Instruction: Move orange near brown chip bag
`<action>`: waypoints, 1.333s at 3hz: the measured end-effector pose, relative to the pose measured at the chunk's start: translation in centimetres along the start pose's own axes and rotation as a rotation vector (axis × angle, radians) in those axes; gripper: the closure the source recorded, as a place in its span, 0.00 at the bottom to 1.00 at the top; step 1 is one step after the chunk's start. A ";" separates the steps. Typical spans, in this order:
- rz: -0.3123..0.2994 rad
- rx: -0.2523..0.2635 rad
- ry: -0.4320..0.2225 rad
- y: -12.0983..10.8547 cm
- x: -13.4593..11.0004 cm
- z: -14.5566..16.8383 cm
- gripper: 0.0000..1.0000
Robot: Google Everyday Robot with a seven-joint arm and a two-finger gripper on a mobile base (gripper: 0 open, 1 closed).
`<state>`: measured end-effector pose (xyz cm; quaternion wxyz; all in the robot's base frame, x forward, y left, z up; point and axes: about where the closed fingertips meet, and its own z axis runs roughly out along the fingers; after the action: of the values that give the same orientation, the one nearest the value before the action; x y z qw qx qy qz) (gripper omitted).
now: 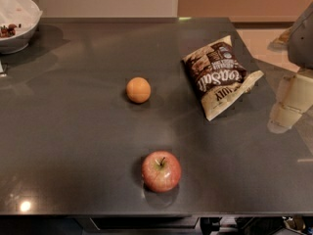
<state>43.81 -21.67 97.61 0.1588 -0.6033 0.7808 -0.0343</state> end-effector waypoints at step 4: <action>-0.023 -0.011 -0.073 -5.7 -4.1 2.4 0.00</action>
Offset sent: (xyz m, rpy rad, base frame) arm 0.0180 0.0031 -0.0019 -0.0084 0.0364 -0.0049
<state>50.79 -18.93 97.56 0.1835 -0.6139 0.7677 -0.0100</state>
